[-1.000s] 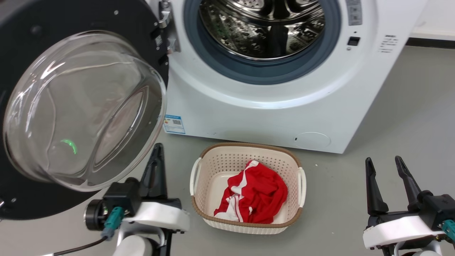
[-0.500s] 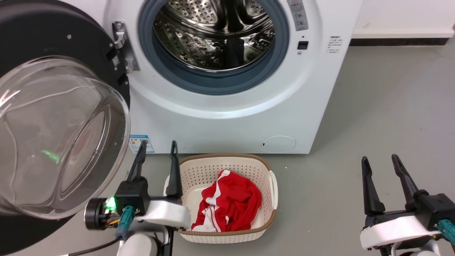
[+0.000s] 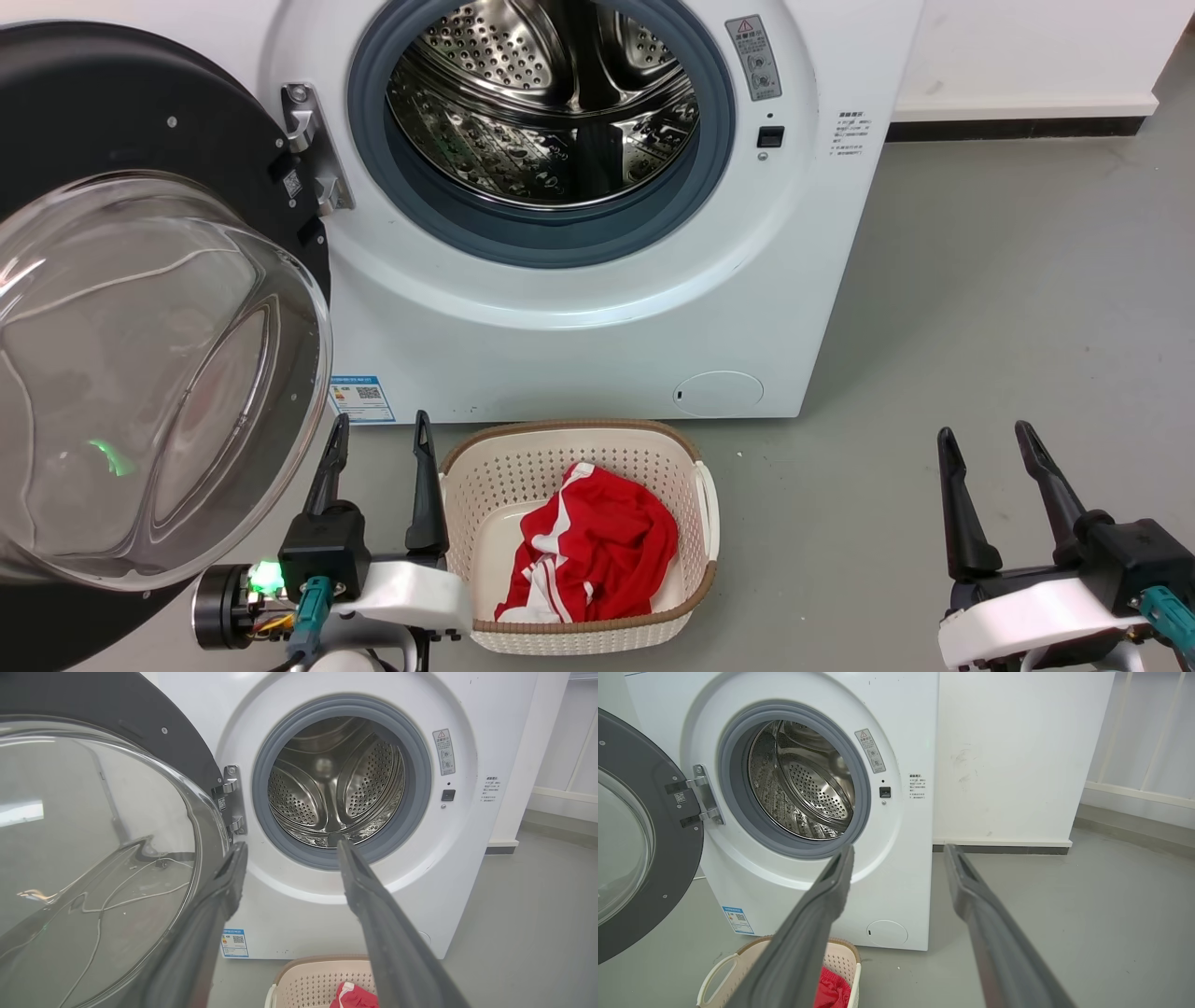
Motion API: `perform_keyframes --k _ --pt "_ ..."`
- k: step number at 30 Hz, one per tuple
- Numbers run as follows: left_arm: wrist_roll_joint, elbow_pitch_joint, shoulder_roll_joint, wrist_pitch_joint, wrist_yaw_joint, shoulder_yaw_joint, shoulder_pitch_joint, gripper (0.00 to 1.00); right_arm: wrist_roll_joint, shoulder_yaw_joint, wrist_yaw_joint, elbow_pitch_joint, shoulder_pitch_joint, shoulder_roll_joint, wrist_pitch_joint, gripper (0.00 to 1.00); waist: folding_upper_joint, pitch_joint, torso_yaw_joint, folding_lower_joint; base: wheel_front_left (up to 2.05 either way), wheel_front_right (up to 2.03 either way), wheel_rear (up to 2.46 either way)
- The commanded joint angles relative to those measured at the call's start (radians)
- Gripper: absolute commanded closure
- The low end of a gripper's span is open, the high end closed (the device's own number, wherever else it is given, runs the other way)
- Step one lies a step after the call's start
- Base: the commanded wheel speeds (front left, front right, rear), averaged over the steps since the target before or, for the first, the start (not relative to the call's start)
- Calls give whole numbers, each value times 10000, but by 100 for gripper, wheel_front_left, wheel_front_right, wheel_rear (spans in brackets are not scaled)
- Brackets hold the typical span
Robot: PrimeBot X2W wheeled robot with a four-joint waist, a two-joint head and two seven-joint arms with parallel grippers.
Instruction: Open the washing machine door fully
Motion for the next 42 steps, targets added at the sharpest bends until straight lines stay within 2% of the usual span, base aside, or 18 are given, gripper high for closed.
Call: perform_keyframes --k 1,26,27,30,42 --pt "42 26 -55 -25 -22 45 63 0 43 8 -10 -9 121 28 21 0 0 10 2 0 0 0 0" --pt "381 121 -227 -25 -313 522 20 0 149 32 -10 73 -2 29 72 0 0 150 -108 0 0 0 0" --pt "351 121 -232 3 -307 506 0 100 119 43 0 59 -1 0 80 100 0 151 -111 0 0 0 0" --pt "171 298 -253 54 -356 515 90 100 289 81 0 225 60 0 91 100 0 152 -110 0 0 0 0" --pt "-2295 455 -311 673 -873 947 -8 100 2908 46 -1 524 -196 -106 518 100 0 145 -81 0 0 0 0"
